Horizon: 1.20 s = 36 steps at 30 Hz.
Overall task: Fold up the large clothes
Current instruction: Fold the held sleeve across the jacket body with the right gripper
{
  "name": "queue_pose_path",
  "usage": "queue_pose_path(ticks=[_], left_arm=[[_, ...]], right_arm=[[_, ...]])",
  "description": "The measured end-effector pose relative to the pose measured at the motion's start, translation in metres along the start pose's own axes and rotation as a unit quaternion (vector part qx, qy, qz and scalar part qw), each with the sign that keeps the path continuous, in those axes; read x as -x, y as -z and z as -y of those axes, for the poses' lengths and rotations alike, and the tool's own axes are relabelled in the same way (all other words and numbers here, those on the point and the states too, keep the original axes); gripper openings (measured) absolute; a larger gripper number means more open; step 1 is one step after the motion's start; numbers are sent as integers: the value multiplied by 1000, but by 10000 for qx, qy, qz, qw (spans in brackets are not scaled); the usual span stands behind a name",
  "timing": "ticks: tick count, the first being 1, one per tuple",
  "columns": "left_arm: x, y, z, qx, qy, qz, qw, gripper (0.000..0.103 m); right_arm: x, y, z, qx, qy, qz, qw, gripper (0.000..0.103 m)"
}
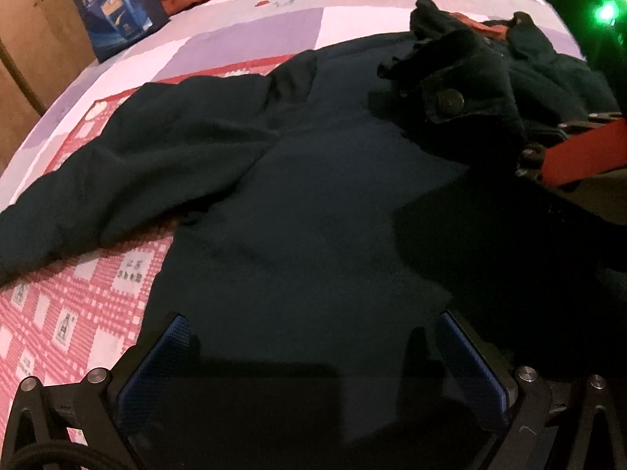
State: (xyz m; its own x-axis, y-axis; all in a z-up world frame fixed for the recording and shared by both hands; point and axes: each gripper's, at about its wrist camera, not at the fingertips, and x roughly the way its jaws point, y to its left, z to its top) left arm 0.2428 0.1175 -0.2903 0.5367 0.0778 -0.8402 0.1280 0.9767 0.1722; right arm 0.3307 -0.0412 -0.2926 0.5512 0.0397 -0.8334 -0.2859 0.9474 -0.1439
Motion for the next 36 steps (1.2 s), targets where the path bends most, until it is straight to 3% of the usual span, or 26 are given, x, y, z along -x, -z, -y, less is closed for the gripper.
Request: queue_pose_path(ticks=[5,8,10,11,12,14,15,19,22,23,25,28,32,34,36], left_arm=[[0,1,4,-18,31,-16,10000,103],[3,0,9,-102,41,21,9999,103],[4,-1,14,-170,42,49,9998,103],[4,-1,16,-190,45,49,9998,103],[4,-2,17,-203,51,50,9998,103],[5,-3,22,-233,77,80,9997,103],[5,-4,24,-249,82,98,9996,103],[6,-6,35,-326,100,80,9994,103],[10,-8,43,-409,143,114,9990,103],[12,-8,46,-445,152,131,9988,103],[13,-10,52,-491,156,158,9985,103],[13,-11,58,-494,182,142,9985,103],[13,-12,69,-609,180,119,9979,103],[15,-14,75,-698,193,166,9972,103],[17,-16,78,-739,194,199,9969,103]], right_arm=[[2,-2,3,23,-174,-105,9998,25],[19,0,22,-320,-771,-123,9964,25],[38,11,43,-571,-965,5,9937,33],[46,16,51,-649,-977,60,9931,43],[57,23,61,-761,-1004,129,9919,63],[82,37,83,-931,-829,375,9915,83],[96,44,96,-1055,-652,524,9909,87],[127,64,143,-1666,-556,607,9826,88],[142,79,181,-1870,769,776,9763,88],[137,87,200,-2039,1177,602,9700,88],[116,104,241,-2555,1534,44,9545,88],[90,121,280,-3004,1577,-412,9398,88],[55,120,297,-3050,1079,-743,9433,87],[44,114,303,-2748,1346,-744,9491,87],[39,114,323,-2798,1642,-761,9429,87]])
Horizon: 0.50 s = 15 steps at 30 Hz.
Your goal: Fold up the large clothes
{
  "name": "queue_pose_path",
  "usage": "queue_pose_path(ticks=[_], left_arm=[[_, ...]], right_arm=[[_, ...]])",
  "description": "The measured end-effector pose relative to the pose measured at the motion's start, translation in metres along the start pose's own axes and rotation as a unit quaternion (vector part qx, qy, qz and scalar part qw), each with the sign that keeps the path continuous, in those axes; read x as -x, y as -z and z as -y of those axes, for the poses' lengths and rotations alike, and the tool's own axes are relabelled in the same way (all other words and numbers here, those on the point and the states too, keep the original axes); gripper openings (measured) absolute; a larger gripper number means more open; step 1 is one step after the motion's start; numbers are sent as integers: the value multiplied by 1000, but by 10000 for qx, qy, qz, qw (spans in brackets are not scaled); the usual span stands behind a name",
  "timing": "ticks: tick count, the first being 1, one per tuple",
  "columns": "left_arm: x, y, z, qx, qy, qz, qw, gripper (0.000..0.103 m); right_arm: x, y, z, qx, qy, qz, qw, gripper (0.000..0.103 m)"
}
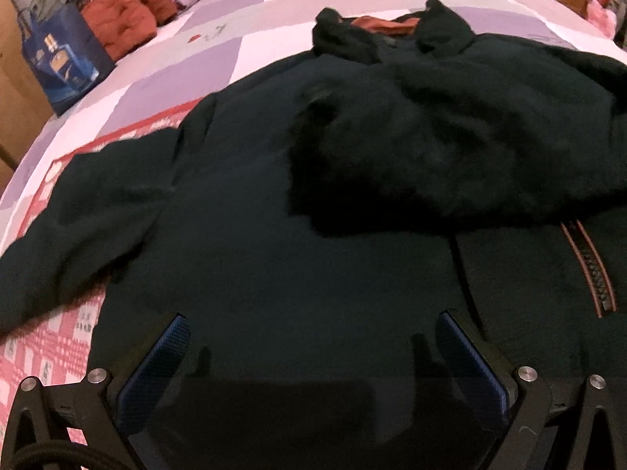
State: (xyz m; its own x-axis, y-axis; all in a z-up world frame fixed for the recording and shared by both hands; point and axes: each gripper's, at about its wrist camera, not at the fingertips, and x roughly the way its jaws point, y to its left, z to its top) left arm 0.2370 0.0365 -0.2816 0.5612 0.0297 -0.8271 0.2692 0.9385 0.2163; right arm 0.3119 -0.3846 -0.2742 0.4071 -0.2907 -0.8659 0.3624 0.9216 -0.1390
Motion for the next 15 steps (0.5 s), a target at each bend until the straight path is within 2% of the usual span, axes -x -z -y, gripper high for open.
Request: queue_pose_path(ticks=[2,4,6,8,12,13,15], left_arm=[[-1,-3,1,18,16,6,10000,103],[0,-6,2,72,34,30,10000,103],[-1,-8,3,118,56,45,9999,103],[-1,-11,5,131,69,39,9999,103],[-1,-18,12,48,84,87,9999,103],[-1,-20,13,68,94,84,9999,103],[-2,-25,12,167,75,85,9998,103]], right_arm=[[-6,-8,15,-144,150,-41,9998,87],[-8,-11,22,66,343,2,9994,87],[1,-9,22,211,351,140,9991,87],[26,-1,20,295,285,542,9977,87],[91,31,-9,492,86,1684,9844,87],[99,38,-21,645,-119,1774,9820,87],[102,44,-47,980,-253,1745,9794,87]])
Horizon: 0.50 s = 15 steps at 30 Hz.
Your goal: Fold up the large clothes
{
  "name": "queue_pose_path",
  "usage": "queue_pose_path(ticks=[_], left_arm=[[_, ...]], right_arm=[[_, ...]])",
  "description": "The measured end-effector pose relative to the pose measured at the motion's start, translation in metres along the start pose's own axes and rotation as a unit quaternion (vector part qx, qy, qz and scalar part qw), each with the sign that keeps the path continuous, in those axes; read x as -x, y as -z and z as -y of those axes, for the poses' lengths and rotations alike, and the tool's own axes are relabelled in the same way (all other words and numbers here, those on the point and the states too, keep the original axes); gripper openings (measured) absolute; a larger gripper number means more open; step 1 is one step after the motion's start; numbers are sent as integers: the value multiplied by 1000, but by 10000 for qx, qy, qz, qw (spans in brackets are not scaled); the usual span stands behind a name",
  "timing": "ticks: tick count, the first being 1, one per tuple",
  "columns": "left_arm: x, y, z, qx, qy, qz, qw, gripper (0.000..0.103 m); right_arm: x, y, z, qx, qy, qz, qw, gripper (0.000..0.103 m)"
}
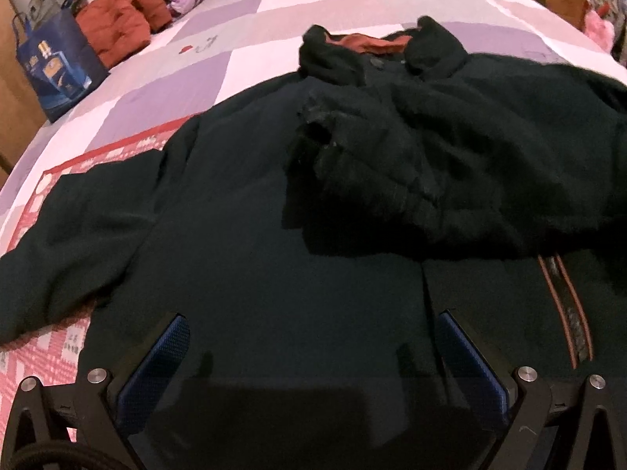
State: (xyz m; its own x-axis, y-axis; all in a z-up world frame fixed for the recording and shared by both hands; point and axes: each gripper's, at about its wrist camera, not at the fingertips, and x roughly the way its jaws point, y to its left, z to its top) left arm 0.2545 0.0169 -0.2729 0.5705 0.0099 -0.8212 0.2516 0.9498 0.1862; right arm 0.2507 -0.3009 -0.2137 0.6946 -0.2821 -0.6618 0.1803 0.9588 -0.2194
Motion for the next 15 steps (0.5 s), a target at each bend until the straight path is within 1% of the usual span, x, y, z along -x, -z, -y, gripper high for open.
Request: queue_pose_path(ticks=[2,4,5,6,7,10,13,15], left_arm=[[-2,-3,-2,121,-33,-46,9999,103],[-3,-6,-5,229,-21,-94,9997,103],[-4,-7,-6,246,-20,-108,9996,103],[-4,-9,-6,251,-24,-103,9996,103],[-3,-13,-7,260,-22,-58,9996,103],[0,-27,-4,324,8,111,9994,103],[0,-45,2,454,106,241,9986,103],[-1,-62,11,538,136,399,9977,103]], right_arm=[[-9,3,-27,143,-305,-138,9993,87],[-35,12,-51,380,-274,-625,9969,87],[-59,23,-64,580,-239,-1076,9922,88],[-72,31,-70,658,-242,-1185,9905,88],[-72,33,-71,660,-230,-1016,9924,89],[-74,30,-64,459,-389,-1137,9917,90],[-73,33,-62,569,-415,-1132,9911,92],[-71,30,-64,581,-400,-1174,9906,92]])
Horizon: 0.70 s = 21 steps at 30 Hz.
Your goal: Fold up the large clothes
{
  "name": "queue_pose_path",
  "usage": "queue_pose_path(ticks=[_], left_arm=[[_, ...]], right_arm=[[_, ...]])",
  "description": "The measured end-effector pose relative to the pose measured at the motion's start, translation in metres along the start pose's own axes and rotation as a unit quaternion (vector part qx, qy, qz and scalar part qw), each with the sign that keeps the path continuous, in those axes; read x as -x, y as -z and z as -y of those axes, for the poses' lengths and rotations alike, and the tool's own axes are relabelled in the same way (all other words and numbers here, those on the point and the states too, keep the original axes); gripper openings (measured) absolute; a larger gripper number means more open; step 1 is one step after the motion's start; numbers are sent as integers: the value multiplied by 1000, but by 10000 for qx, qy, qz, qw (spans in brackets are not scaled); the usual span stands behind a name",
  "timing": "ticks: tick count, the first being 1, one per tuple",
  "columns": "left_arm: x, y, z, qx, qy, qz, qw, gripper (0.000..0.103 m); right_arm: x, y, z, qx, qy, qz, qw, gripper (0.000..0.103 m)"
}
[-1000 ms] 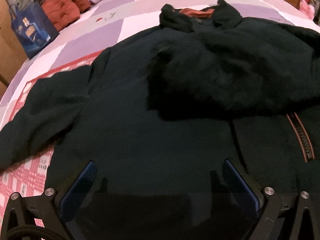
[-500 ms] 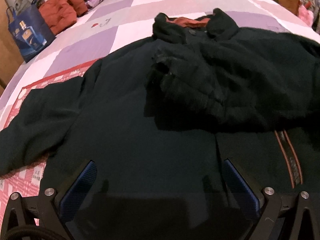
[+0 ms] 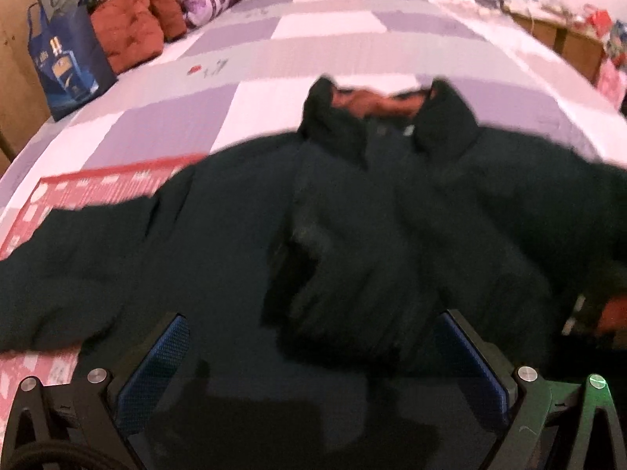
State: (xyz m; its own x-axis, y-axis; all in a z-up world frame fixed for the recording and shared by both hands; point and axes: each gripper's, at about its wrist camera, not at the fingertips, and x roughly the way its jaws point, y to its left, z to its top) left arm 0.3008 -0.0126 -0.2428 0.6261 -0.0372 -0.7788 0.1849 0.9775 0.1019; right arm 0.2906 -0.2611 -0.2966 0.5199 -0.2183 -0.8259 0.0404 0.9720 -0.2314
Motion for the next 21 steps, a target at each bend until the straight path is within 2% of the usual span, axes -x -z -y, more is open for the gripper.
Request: queue_pose_path(ticks=[4,8,10,11,12,13,15,19,20,21], left_arm=[[-13,-19,22,-30,78,138,9999,103],[-42,-33,57,-332,104,89,9994,103],[-67,-32,63,-483,-170,-180,9985,103],[-89,-29,57,-489,-338,-503,9970,103],[-104,-24,44,-389,-162,-665,9969,103],[-107,-22,34,-315,-63,-604,9977,103],[-106,-21,22,-394,-247,-518,9976,103],[-112,-20,-1,-159,-176,-615,9978,103],[-112,-20,-2,-145,-178,-616,9978,103],[-112,-20,0,-197,-229,-609,9977,103]], right_arm=[[-7,0,2,-63,-23,7,10000,93],[-6,3,0,-122,-110,33,9999,93],[-7,3,1,-105,-161,59,9998,93],[-7,4,3,-80,-217,69,9997,93],[-6,4,6,-39,-286,80,9996,93],[-4,4,13,-68,-276,108,9995,93],[-1,8,31,-215,-98,204,9995,93],[-1,22,93,-774,379,223,9960,93],[-3,26,109,-949,495,142,9942,97],[-6,30,129,-1267,415,72,9910,99]])
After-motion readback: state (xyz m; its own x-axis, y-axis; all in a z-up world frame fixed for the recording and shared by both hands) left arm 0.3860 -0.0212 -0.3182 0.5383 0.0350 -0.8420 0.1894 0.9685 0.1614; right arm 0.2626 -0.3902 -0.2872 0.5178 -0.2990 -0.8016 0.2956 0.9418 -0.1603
